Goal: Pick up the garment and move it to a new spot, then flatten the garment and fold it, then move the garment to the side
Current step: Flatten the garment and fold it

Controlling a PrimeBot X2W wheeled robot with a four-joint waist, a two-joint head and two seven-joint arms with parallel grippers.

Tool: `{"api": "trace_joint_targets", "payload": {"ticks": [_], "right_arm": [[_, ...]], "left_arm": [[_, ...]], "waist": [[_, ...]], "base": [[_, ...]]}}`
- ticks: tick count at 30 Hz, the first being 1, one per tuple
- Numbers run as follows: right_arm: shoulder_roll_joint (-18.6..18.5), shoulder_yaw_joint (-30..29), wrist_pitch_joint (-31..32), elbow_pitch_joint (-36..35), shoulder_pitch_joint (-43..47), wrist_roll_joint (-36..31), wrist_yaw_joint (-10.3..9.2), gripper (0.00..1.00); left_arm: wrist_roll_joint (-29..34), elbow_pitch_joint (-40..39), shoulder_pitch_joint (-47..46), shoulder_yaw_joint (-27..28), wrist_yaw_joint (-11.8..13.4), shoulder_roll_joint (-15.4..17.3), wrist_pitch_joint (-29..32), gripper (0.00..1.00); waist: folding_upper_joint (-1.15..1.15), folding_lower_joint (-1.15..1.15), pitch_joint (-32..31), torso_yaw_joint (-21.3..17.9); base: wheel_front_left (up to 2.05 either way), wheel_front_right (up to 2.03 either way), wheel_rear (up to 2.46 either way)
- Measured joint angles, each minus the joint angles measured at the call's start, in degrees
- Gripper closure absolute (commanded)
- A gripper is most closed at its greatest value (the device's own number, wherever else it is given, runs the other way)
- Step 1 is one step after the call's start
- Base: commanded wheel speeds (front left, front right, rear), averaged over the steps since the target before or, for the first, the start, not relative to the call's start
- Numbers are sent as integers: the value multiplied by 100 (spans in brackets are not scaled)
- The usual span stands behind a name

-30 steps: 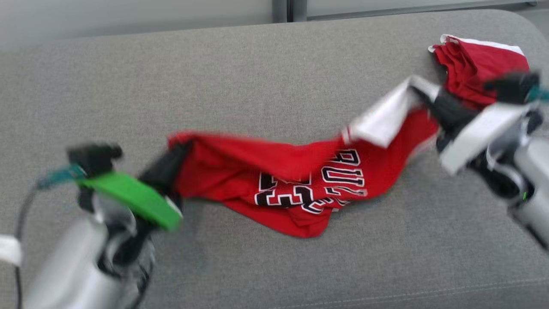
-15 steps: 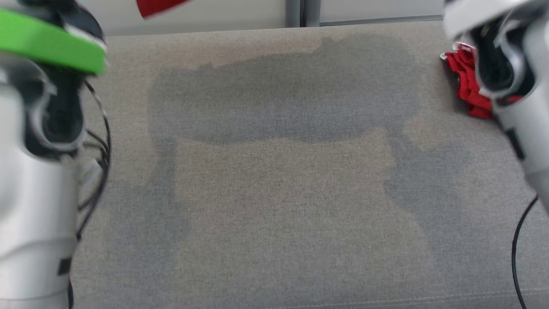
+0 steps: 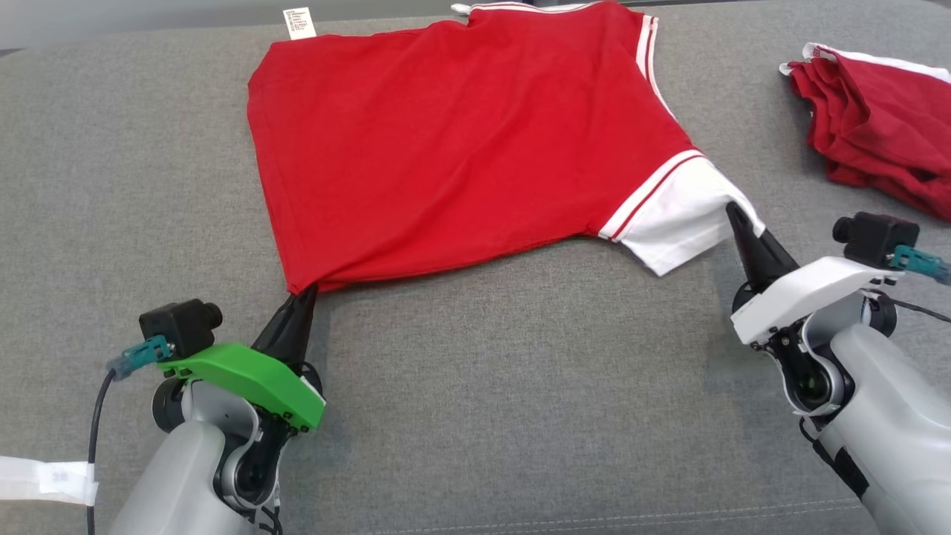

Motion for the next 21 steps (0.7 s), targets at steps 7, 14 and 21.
{"api": "trace_joint_targets", "payload": {"ticks": [7,14,21], "right_arm": [[-90,-165,-120,-434,154,77,367,100],[-333,90,-125,-956,826,26,448,100],[-483,333,-59,-1504,1310,34,489,100]], "left_arm": [[10,25,-4,102,-101,-101,-454,100],[178,-5,454,120,-145,223,-817,100],[398,-200,950,175,-143,504,-943,100]], "waist": [[0,0,-130,-16],[0,0,-357,-186],[0,0,-541,-480]], "base": [[0,0,0],[0,0,0],[0,0,0]]}}
